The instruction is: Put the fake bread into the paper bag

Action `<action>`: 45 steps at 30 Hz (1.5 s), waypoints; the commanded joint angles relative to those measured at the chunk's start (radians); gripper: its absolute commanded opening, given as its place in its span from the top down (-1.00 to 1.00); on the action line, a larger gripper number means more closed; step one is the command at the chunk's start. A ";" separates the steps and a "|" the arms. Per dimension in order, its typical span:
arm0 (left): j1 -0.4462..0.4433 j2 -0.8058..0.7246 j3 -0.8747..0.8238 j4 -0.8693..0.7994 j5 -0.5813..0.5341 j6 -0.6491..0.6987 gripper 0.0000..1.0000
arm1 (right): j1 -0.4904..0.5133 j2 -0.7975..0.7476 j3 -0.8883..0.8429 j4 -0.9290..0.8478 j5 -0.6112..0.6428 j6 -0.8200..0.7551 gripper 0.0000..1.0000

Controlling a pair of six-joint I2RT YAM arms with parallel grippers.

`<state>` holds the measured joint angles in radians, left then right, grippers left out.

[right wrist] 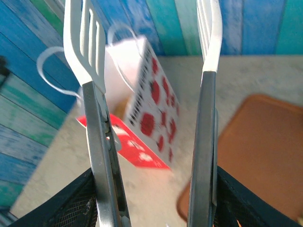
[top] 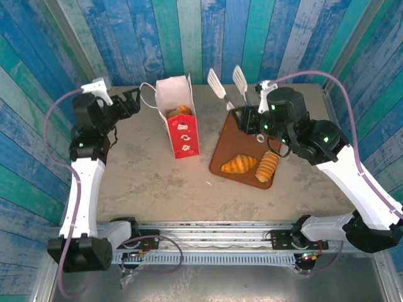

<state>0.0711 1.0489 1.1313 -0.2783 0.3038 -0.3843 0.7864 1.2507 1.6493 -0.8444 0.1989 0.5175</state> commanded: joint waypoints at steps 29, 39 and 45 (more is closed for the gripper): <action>0.002 -0.199 -0.488 0.122 0.009 -0.079 -0.89 | -0.179 -0.240 -0.497 -0.561 -0.064 0.409 -0.18; -0.014 -0.191 -0.599 0.186 0.071 -0.175 -0.88 | -0.221 -0.130 -0.514 -0.471 -0.109 0.365 -0.18; -0.014 -0.189 -0.622 0.192 0.072 -0.179 -0.89 | -0.242 -0.092 -0.519 -0.429 -0.140 0.338 -0.18</action>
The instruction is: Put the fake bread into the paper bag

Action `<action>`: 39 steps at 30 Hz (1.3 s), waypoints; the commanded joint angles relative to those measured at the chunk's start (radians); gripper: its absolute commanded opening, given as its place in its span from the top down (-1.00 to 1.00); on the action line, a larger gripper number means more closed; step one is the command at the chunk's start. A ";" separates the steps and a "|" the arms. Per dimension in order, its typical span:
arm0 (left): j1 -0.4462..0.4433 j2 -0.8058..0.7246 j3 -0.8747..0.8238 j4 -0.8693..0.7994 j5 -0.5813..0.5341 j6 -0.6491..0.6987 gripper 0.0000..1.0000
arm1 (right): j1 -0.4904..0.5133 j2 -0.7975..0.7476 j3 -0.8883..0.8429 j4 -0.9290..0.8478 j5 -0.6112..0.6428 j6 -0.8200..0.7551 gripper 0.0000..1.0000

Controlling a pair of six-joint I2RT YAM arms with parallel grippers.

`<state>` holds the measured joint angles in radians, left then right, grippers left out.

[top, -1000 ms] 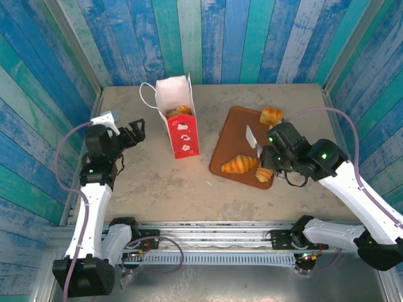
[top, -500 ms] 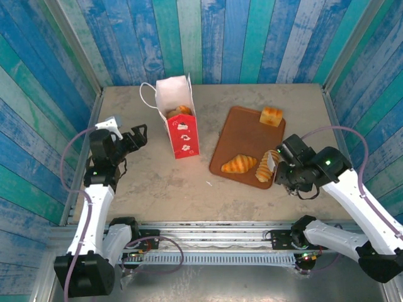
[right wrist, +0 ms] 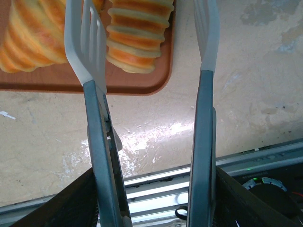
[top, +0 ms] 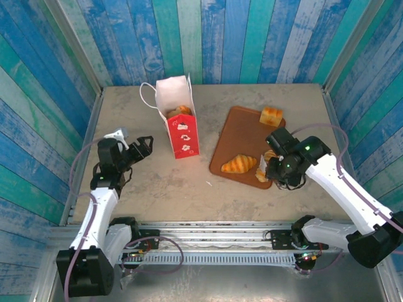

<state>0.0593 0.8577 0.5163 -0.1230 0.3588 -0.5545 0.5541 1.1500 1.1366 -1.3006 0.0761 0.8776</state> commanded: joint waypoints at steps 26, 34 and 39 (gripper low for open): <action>-0.003 0.017 -0.001 0.029 0.003 0.011 -0.88 | -0.031 0.091 -0.041 0.052 -0.045 -0.054 -0.13; -0.003 0.019 0.000 0.031 0.003 0.010 -0.88 | -0.040 0.084 -0.036 0.035 -0.026 -0.073 -0.11; -0.003 0.017 -0.001 0.029 0.002 0.011 -0.88 | -0.040 0.107 -0.047 0.061 -0.043 -0.083 -0.04</action>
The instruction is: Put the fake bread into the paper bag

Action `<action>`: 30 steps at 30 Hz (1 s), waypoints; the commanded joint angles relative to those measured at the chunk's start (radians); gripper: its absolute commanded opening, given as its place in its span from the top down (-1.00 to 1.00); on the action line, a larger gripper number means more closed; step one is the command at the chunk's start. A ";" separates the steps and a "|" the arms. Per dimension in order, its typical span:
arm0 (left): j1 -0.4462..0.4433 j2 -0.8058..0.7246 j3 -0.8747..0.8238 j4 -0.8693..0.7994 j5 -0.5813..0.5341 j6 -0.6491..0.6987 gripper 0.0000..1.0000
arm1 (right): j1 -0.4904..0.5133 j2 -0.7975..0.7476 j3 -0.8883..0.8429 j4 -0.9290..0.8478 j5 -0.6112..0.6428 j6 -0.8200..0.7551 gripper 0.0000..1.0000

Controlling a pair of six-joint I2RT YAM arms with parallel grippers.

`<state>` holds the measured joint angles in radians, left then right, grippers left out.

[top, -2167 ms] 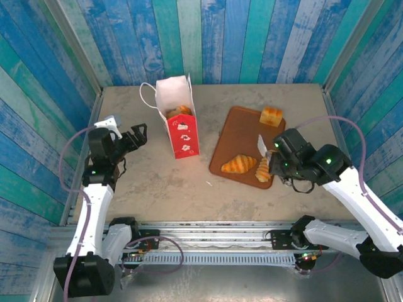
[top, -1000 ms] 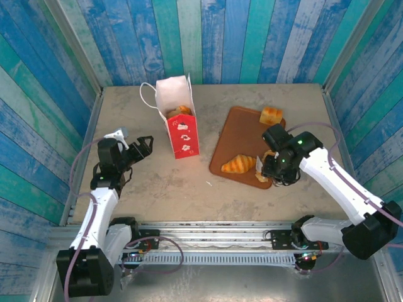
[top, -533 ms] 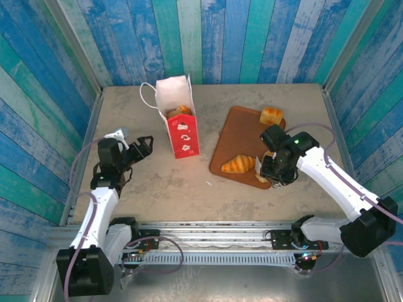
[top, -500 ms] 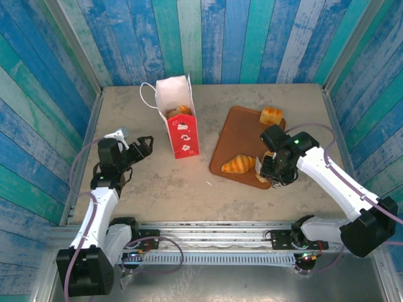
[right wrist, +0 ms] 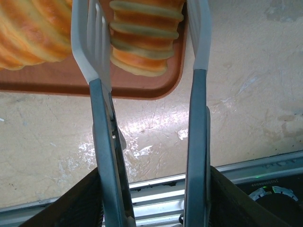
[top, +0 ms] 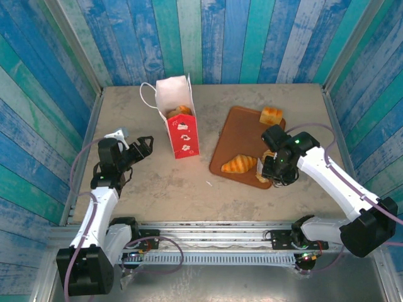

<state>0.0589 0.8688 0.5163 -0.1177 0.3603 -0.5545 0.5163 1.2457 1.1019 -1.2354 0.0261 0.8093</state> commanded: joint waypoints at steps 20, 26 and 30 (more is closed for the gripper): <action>-0.002 0.025 0.117 -0.043 -0.024 0.027 -0.88 | -0.003 -0.036 0.027 -0.004 0.063 -0.040 0.73; -0.001 0.051 0.252 -0.104 -0.054 0.041 -0.88 | -0.003 -0.092 0.084 -0.013 0.122 -0.063 0.83; 0.010 0.070 0.342 -0.139 -0.068 0.041 -0.88 | -0.001 -0.137 0.130 0.022 0.153 -0.111 0.84</action>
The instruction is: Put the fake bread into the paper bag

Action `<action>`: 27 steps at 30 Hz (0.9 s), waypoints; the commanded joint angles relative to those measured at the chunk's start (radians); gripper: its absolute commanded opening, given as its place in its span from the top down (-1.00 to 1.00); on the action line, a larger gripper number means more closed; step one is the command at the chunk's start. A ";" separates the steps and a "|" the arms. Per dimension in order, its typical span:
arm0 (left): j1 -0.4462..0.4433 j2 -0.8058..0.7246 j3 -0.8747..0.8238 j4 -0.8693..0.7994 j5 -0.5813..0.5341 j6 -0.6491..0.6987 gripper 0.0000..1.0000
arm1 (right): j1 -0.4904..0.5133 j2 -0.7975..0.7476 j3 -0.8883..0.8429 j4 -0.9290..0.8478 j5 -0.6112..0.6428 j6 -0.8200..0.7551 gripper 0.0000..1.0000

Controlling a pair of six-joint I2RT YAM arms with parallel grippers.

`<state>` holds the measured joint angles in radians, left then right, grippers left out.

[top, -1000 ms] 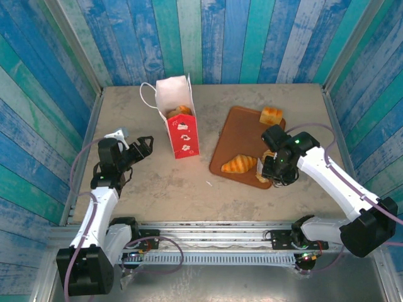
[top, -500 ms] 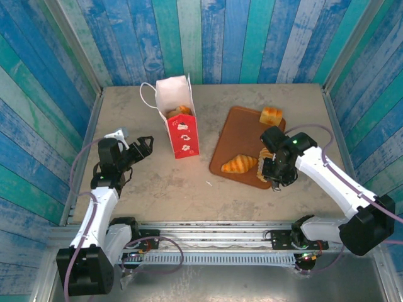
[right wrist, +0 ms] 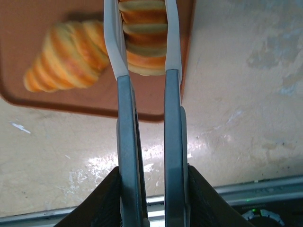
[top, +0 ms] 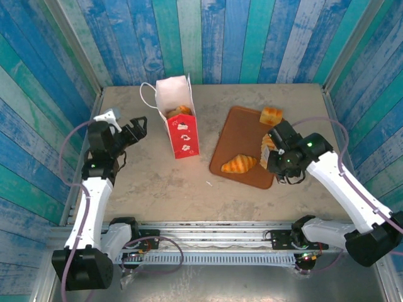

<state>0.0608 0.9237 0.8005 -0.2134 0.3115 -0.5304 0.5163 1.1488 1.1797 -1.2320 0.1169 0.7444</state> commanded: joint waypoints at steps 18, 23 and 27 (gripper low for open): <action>0.028 0.368 0.523 -0.137 0.188 0.060 -0.81 | 0.178 0.035 0.324 0.546 0.147 -0.366 0.85; 0.030 0.461 0.588 -0.135 0.218 0.073 -0.66 | 0.269 0.104 0.398 0.723 0.205 -0.471 0.84; 0.030 0.522 0.611 -0.100 0.300 0.053 -0.39 | 0.303 0.158 0.439 0.819 0.201 -0.502 0.83</action>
<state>0.0864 1.3933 1.3819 -0.3290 0.5331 -0.4789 0.8032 1.2873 1.5745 -0.5819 0.2817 0.3077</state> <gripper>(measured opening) 0.715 0.285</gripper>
